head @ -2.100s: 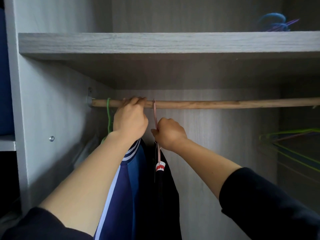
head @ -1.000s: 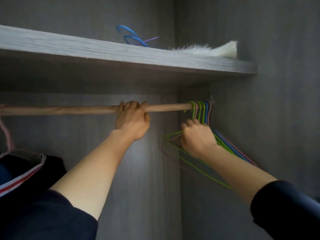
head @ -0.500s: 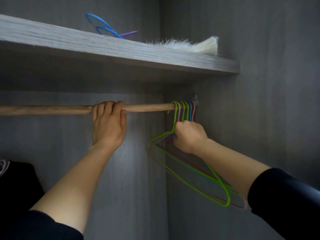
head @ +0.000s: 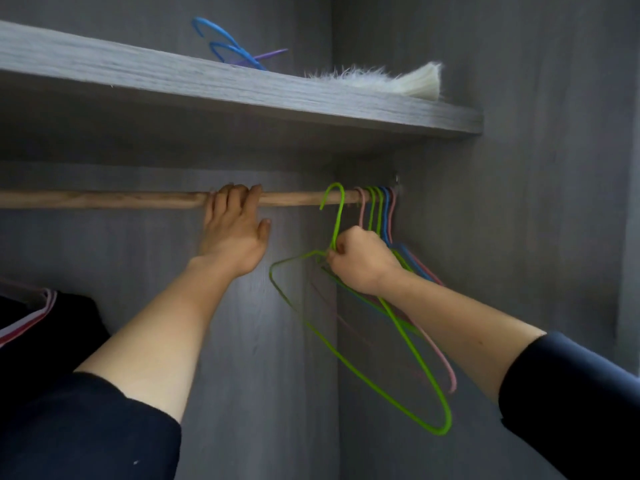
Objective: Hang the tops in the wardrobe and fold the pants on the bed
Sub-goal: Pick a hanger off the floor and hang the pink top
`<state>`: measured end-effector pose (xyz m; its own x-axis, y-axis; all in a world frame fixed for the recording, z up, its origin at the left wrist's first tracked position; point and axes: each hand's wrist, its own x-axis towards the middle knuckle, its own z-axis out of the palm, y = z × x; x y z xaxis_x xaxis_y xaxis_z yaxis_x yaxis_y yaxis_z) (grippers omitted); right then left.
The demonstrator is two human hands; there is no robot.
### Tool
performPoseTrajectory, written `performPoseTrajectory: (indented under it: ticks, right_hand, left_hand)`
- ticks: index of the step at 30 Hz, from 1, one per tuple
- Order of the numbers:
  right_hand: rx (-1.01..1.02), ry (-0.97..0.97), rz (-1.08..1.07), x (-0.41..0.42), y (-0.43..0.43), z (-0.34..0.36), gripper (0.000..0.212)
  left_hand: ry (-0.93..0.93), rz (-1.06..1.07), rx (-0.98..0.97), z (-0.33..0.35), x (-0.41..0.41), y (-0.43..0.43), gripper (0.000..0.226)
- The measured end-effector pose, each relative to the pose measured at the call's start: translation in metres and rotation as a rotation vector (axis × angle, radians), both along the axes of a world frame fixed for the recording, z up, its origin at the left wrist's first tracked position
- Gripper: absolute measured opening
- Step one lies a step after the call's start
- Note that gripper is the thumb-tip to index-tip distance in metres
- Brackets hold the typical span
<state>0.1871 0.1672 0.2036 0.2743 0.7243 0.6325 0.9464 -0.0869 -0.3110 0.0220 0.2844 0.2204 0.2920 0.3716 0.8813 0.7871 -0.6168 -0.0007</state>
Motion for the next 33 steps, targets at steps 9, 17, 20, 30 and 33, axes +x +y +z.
performPoseTrajectory:
  ticks: [9, 17, 20, 30, 33]
  right_hand:
    - [-0.146, -0.107, 0.016, -0.01, -0.114, -0.069, 0.033]
    - [-0.279, 0.022, -0.1, -0.006, -0.244, -0.129, 0.028]
    - [-0.346, 0.137, -0.138, 0.007, -0.31, -0.151, 0.034]
    - [-0.414, 0.582, -0.445, 0.084, -0.56, -0.223, 0.016]
    - [-0.436, 0.59, -0.569, 0.111, -0.643, -0.242, 0.016]
  left_hand:
    - [-0.111, -0.312, -0.2, -0.095, 0.01, -0.081, 0.037]
    - [-0.311, -0.76, -0.443, -0.194, 0.049, -0.196, 0.029]
    - [-0.335, -0.907, -0.546, -0.243, 0.075, -0.259, 0.032]
    - [0.103, -1.269, -0.648, -0.337, 0.21, -0.479, 0.032]
    - [0.238, -1.28, -0.746, -0.362, 0.262, -0.553, 0.03]
